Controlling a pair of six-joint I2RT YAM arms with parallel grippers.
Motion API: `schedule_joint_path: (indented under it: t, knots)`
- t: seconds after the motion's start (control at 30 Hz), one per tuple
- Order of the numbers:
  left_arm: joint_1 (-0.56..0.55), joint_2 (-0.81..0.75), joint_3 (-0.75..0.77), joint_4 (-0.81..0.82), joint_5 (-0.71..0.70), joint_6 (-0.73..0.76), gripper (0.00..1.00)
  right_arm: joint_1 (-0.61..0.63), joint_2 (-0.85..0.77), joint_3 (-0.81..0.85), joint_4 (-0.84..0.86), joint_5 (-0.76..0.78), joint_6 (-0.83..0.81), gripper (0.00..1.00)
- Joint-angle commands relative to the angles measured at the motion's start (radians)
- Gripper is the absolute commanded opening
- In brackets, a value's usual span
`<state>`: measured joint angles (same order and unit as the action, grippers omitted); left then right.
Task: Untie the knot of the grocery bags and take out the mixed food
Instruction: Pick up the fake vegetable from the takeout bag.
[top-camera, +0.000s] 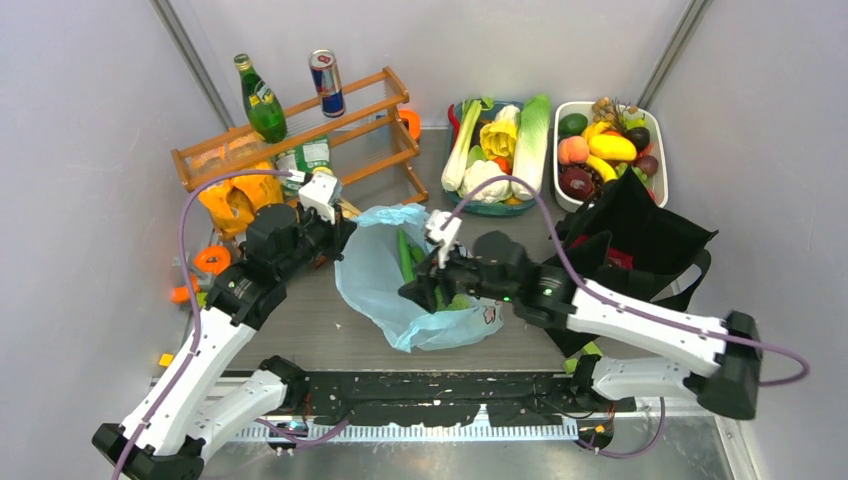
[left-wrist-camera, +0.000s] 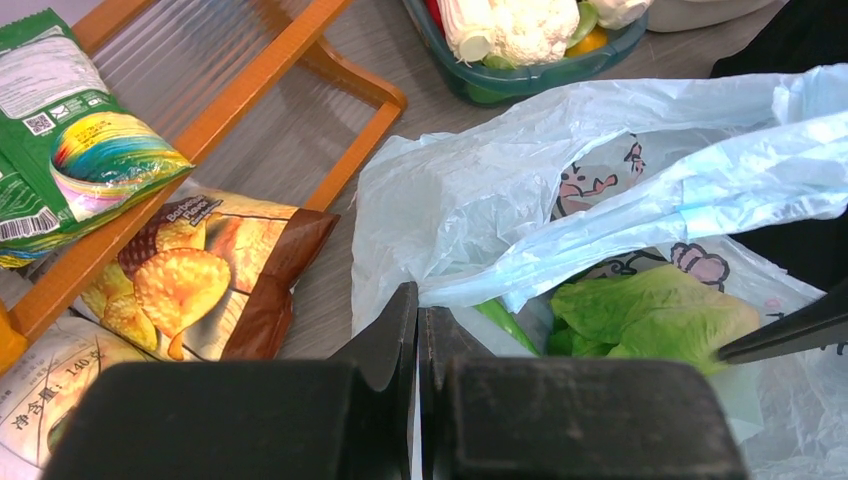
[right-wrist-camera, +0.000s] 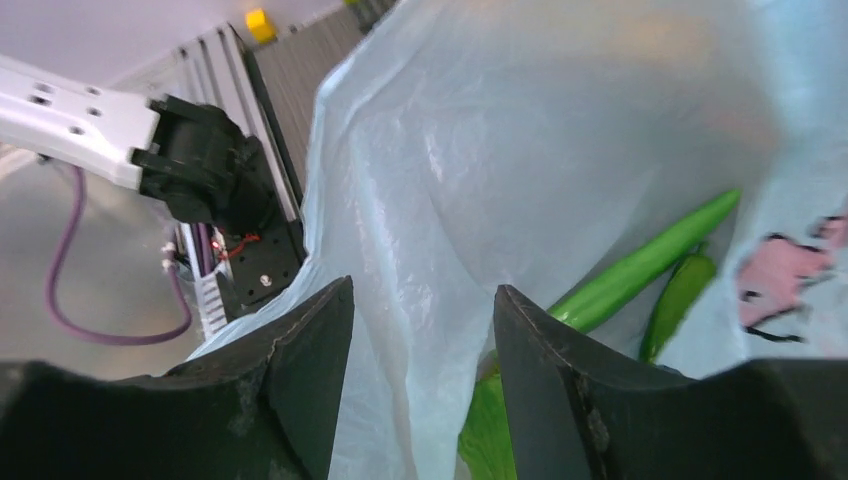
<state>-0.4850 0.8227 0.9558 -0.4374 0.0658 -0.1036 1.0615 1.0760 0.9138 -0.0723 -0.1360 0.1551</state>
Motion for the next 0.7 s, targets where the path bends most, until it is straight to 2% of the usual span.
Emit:
schedule_joint_path:
  t: [0.0, 0.23, 0.43, 0.53, 0.67]
  knots:
    - [-0.001, -0.016, -0.008, 0.063, 0.016, 0.005, 0.0, 0.036, 0.138, 0.09, -0.017, 0.168, 0.082, 0.61]
    - [-0.001, -0.019, -0.009, 0.066, 0.03, 0.002, 0.0, 0.037, 0.332, 0.127, -0.095, 0.391, 0.236, 0.62]
    - [-0.001, -0.029, -0.012, 0.068, 0.022, 0.004, 0.0, 0.035, 0.341, 0.048, -0.157, 0.569, 0.285, 0.73]
    - [-0.001, -0.032, -0.012, 0.069, 0.02, 0.004, 0.0, 0.027, 0.327, 0.023, -0.205, 0.577, 0.281, 0.81]
    - [-0.001, -0.028, -0.012, 0.068, 0.02, 0.003, 0.0, 0.023, 0.337, 0.009, -0.269, 0.478, 0.214, 0.88]
